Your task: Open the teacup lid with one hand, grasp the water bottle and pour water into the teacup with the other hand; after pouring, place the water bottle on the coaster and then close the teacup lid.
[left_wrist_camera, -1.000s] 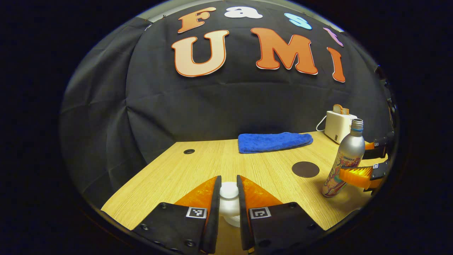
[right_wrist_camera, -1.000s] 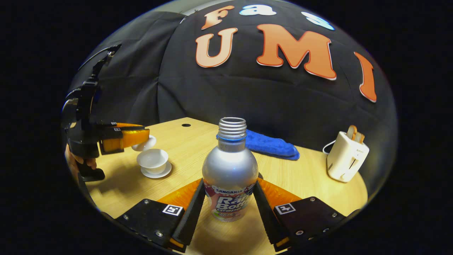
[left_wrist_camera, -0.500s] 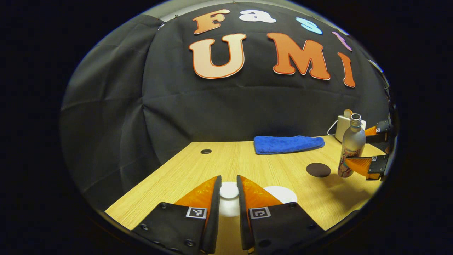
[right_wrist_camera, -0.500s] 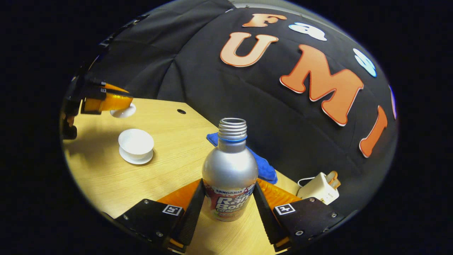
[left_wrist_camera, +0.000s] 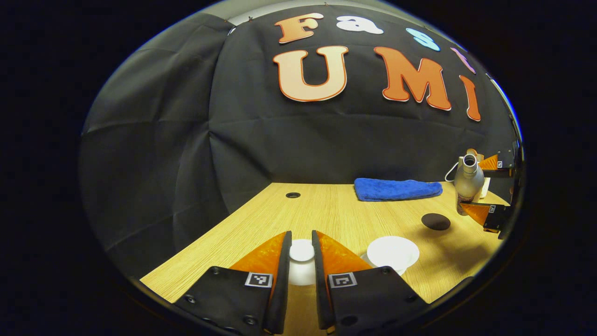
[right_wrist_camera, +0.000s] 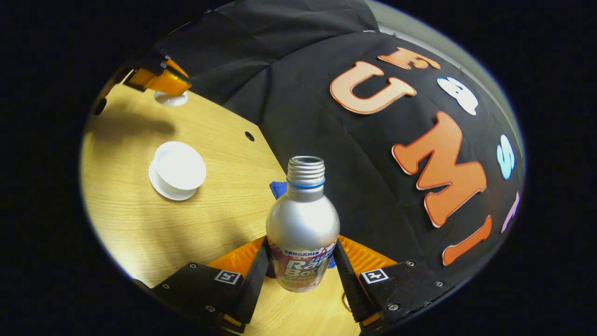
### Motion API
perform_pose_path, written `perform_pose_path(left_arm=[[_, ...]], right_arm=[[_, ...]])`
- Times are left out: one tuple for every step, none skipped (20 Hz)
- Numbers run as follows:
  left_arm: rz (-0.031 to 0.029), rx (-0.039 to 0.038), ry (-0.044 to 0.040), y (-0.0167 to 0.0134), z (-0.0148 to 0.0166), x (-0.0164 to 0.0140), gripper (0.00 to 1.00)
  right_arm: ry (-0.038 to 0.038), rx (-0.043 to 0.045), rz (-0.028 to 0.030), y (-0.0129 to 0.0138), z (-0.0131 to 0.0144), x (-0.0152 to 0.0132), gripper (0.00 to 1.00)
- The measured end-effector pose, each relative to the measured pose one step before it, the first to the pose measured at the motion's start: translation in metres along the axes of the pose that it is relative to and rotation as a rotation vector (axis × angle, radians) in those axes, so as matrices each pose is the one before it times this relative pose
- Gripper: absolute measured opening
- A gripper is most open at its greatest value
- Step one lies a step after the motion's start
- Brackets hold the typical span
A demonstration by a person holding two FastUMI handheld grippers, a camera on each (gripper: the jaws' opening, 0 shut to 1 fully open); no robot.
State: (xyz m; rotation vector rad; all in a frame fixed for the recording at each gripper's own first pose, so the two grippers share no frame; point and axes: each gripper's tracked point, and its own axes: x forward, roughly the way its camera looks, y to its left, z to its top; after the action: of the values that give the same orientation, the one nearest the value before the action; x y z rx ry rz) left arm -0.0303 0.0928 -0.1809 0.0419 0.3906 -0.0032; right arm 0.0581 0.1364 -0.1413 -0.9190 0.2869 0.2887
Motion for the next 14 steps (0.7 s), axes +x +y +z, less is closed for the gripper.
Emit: perform_pose_path(left_arm=[[0.00555, -0.00057, 0.00103, 0.00350, -0.00123, -0.00066, 0.30], [0.00501, 0.00022, 0.00057, 0.00390, -0.00208, -0.00036, 0.29], [0.00218, -0.00012, 0.00359, 0.00266, -0.00108, -0.00198, 0.29], [0.00120, -0.00069, 0.00196, 0.00249, -0.00054, -0.00078, 0.30], [0.00402, 0.00174, 0.00146, 0.00274, -0.00061, -0.00184, 0.30], [0.00414, 0.00289, -0.00124, 0.00233, 0.00021, 0.00068, 0.30], [0.00389, 0.00008, -0.00078, 0.00291, 0.00077, -0.00140, 0.30], [0.00278, -0.00417, -0.00458, 0.00131, 0.00205, -0.00222, 0.30], [0.00225, -0.00203, -0.00328, 0.00113, 0.00062, -0.00122, 0.30], [0.00112, -0.00043, -0.00211, 0.00152, -0.00113, -0.00065, 0.27], [0.00235, -0.00043, -0.00106, 0.00156, 0.00011, -0.00125, 0.27], [0.00013, -0.00183, -0.00101, 0.00074, 0.00057, -0.00119, 0.27], [0.00085, -0.00226, -0.00105, 0.00039, 0.00090, -0.00017, 0.27], [0.00121, -0.00058, 0.00126, 0.00043, -0.00097, 0.00039, 0.30]], right_arm=[[-0.01356, -0.04579, -0.00134, 0.00151, 0.00588, -0.00030, 0.78], [-0.01203, -0.04240, 0.00259, 0.00388, 0.00785, 0.00429, 0.78], [-0.01023, -0.04061, 0.00756, 0.00275, 0.00199, 0.00070, 0.79], [-0.00807, -0.03445, 0.00500, 0.00291, 0.00318, 0.00058, 0.78], [-0.00617, -0.03024, 0.00294, 0.00355, 0.00254, 0.00053, 0.78], [-0.00676, -0.02989, 0.00235, 0.00357, 0.00328, 0.00181, 0.78], [-0.00858, -0.03416, 0.00001, 0.00157, 0.00219, -0.00206, 0.78], [-0.00827, -0.03890, -0.00416, 0.00010, 0.00253, -0.00166, 0.78], [-0.00564, -0.04138, -0.00834, -0.00019, 0.00146, -0.00304, 0.78], [-0.00887, -0.03793, -0.00805, 0.00117, 0.00064, -0.00075, 0.78], [-0.00859, -0.03259, -0.00101, 0.00225, 0.00199, -0.00141, 0.79], [-0.01059, -0.02584, 0.00444, 0.00440, 0.00107, -0.00064, 0.79], [-0.00711, -0.02334, 0.00903, 0.00136, 0.00209, -0.00135, 0.79], [-0.00740, -0.02133, 0.00251, -0.00129, -0.00035, -0.00040, 0.78]])
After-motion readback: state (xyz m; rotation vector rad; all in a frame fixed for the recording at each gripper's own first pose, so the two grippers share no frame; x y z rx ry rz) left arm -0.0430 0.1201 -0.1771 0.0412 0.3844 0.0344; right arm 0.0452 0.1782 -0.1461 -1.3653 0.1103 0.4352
